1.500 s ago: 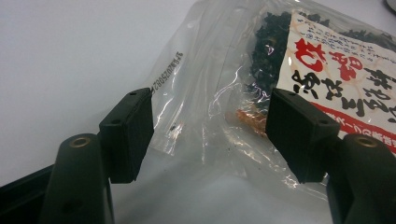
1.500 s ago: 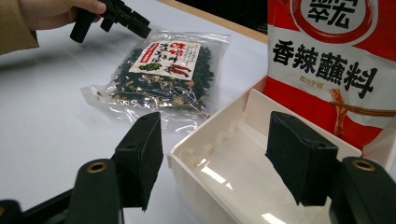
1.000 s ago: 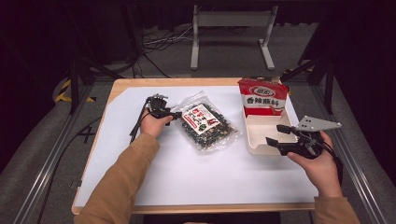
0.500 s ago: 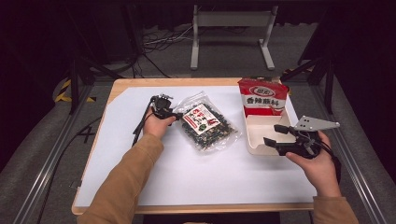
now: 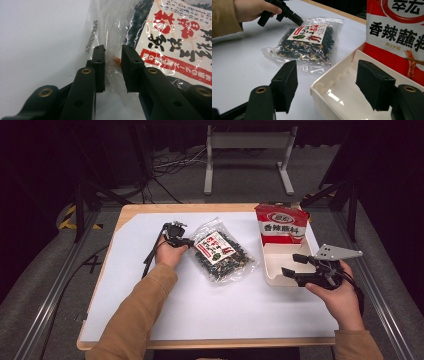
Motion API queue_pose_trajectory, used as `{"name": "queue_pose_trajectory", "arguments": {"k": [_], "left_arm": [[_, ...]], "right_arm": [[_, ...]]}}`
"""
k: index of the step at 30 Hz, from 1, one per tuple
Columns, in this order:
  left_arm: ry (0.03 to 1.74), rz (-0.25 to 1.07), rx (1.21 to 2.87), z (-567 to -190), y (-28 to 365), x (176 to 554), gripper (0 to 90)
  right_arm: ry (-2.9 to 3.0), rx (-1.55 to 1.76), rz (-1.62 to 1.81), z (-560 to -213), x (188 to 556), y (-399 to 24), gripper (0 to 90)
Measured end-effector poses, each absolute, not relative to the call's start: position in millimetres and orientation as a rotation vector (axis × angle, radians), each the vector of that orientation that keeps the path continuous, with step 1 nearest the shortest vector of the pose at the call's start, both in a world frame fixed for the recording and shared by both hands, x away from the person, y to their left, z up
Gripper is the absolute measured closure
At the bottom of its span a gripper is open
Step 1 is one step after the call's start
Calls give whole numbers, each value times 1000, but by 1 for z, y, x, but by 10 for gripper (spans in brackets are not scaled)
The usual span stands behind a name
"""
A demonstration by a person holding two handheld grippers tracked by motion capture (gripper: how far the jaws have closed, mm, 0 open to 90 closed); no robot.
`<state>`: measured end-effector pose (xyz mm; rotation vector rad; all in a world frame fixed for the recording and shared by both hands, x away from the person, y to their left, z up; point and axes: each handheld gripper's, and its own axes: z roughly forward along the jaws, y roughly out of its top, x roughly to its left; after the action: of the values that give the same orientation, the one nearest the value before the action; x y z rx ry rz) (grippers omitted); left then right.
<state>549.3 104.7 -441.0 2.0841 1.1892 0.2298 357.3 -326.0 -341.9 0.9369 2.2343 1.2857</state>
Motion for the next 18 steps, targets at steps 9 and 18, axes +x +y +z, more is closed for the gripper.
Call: {"name": "queue_pose_trajectory", "arguments": {"k": [9, 18], "left_arm": [[1197, 218, 2069, -439, 106, 550, 847], [1150, 208, 2033, -424, 113, 545, 878]], "right_arm": [[2235, 939, 1284, -343, 357, -327, 334], [2224, 945, 1289, -342, 357, -330, 335]]}}
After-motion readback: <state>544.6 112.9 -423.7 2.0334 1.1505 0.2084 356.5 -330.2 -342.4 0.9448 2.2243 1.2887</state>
